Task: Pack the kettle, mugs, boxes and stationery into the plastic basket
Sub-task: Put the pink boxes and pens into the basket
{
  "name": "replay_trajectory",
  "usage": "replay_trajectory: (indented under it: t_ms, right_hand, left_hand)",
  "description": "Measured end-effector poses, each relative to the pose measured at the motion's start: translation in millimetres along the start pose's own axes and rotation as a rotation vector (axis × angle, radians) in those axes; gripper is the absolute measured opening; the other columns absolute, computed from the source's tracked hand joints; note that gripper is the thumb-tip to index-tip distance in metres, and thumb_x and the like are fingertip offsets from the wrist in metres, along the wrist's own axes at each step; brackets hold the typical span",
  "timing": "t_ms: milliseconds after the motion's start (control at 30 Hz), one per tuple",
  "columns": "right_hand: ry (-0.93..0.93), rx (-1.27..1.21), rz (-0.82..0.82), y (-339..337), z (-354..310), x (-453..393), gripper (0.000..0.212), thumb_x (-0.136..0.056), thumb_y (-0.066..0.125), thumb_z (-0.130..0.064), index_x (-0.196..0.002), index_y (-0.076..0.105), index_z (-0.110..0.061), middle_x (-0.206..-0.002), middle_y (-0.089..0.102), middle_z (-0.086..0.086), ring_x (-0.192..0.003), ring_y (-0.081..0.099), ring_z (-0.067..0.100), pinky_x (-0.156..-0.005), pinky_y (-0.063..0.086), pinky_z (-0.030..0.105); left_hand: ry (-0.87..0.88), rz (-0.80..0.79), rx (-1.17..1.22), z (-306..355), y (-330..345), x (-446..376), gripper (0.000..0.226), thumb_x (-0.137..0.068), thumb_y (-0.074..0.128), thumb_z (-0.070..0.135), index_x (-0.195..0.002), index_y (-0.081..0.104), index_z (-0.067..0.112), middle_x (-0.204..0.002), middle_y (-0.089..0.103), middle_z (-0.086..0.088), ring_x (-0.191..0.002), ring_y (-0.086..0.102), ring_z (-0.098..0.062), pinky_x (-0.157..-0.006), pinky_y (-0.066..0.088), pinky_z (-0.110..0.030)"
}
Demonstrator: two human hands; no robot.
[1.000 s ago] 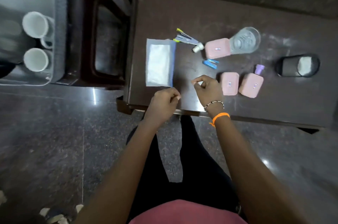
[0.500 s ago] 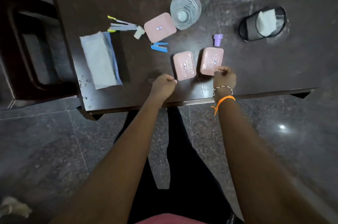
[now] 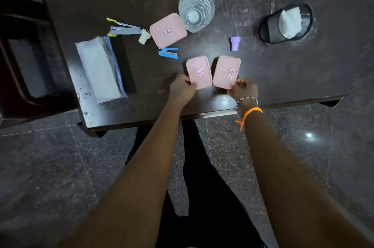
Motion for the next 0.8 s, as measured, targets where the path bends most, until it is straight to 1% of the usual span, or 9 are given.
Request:
replay_trajectory:
  t_ms: [100,167,200,233,367,433,533,667,800]
  right_hand:
    - [-0.025,-0.015,-0.051,2.7,8.7,13.4,0.02,-0.085,0.053,0.008,-0.075,0.052,-0.009,-0.076,0.053,0.011,-0.054,0.056,0.012,-0.047,0.054,0.015]
    - [-0.035,-0.036,-0.098,10.6,11.5,26.2,0.024,-0.085,0.052,0.01,-0.072,0.051,-0.01,-0.07,0.05,0.006,-0.059,0.052,0.012,-0.069,0.059,0.031]
    - [-0.03,-0.055,-0.126,14.5,12.0,33.1,0.027,-0.086,0.051,0.011,-0.07,0.051,-0.011,-0.068,0.048,0.006,-0.063,0.05,0.013,-0.077,0.056,0.038]
    - [-0.024,-0.08,-0.162,20.2,11.6,41.8,0.029,-0.086,0.051,0.011,-0.069,0.05,-0.012,-0.068,0.047,0.005,-0.065,0.049,0.014,-0.08,0.055,0.039]
    - [-0.058,-0.136,-0.363,59.3,-3.5,86.9,0.025,-0.087,0.05,0.009,-0.075,0.054,-0.013,-0.068,0.043,0.004,-0.065,0.05,0.012,-0.062,0.057,0.015]
    - [-0.096,-0.12,-0.465,86.4,-17.0,114.0,0.024,-0.088,0.05,0.008,-0.078,0.056,-0.013,-0.068,0.044,0.004,-0.065,0.053,0.011,-0.064,0.057,0.015]
    - [-0.131,-0.081,-0.63,135.7,-38.1,159.4,0.023,-0.088,0.05,0.007,-0.081,0.058,-0.014,-0.072,0.054,0.003,-0.063,0.062,0.004,-0.067,0.057,0.015]
    - [-0.172,-0.047,-0.83,211.2,-67.8,226.8,0.023,-0.087,0.05,0.009,-0.082,0.059,-0.012,-0.062,0.069,-0.009,-0.061,0.066,0.001,-0.067,0.059,0.016]
    - [-0.241,-0.024,-0.949,284.5,-96.2,294.1,0.022,-0.086,0.052,0.009,-0.08,0.061,-0.011,-0.059,0.069,-0.01,-0.057,0.066,0.003,-0.063,0.058,0.016]
  left_hand:
    - [0.003,-0.034,0.09,-9.1,-2.9,1.5,0.016,-0.082,0.064,0.013,-0.084,0.048,0.012,-0.105,0.066,-0.022,-0.095,0.066,-0.033,-0.088,0.053,-0.044]
    - [-0.002,-0.03,0.159,-17.9,-14.1,4.2,0.022,-0.081,0.064,0.005,-0.074,0.045,0.015,-0.104,0.064,-0.024,-0.092,0.067,-0.034,-0.084,0.055,-0.045]
    - [-0.005,-0.03,0.2,-22.0,-20.7,7.5,0.026,-0.081,0.063,0.002,-0.07,0.044,0.016,-0.101,0.063,-0.023,-0.089,0.068,-0.034,-0.081,0.057,-0.044]
    - [-0.01,-0.029,0.248,-27.3,-30.3,12.8,0.028,-0.082,0.062,0.0,-0.069,0.044,0.017,-0.098,0.062,-0.021,-0.087,0.068,-0.034,-0.078,0.058,-0.041]
    - [0.021,0.048,0.422,-55.1,-91.5,39.7,0.014,-0.084,0.057,-0.004,-0.082,0.052,0.008,-0.093,0.057,-0.019,-0.088,0.064,-0.031,-0.066,0.059,-0.025]
    - [0.024,0.105,0.531,-75.9,-129.3,55.5,0.012,-0.085,0.056,-0.005,-0.086,0.053,0.006,-0.091,0.054,-0.018,-0.086,0.06,-0.026,-0.064,0.057,-0.02]
    - [0.036,0.237,0.597,-108.8,-195.9,76.7,0.019,-0.085,0.057,-0.004,-0.078,0.055,0.013,-0.08,0.054,-0.007,-0.083,0.057,-0.021,-0.071,0.056,-0.027]
    - [0.085,0.409,0.687,-145.9,-289.2,102.8,0.017,-0.086,0.056,-0.004,-0.082,0.054,0.012,-0.076,0.05,0.001,-0.075,0.057,-0.012,-0.056,0.054,-0.012]
    - [0.132,0.591,0.799,-177.8,-378.5,119.7,0.023,-0.086,0.057,-0.003,-0.076,0.054,0.018,-0.077,0.055,-0.001,-0.07,0.06,-0.005,-0.055,0.052,-0.01]
Point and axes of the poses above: each hand's wrist, its own x-axis away from the middle knuckle, its own y-axis out of the palm, z = x × y, the point moved 6 cm from there along -x, towards the middle knuckle
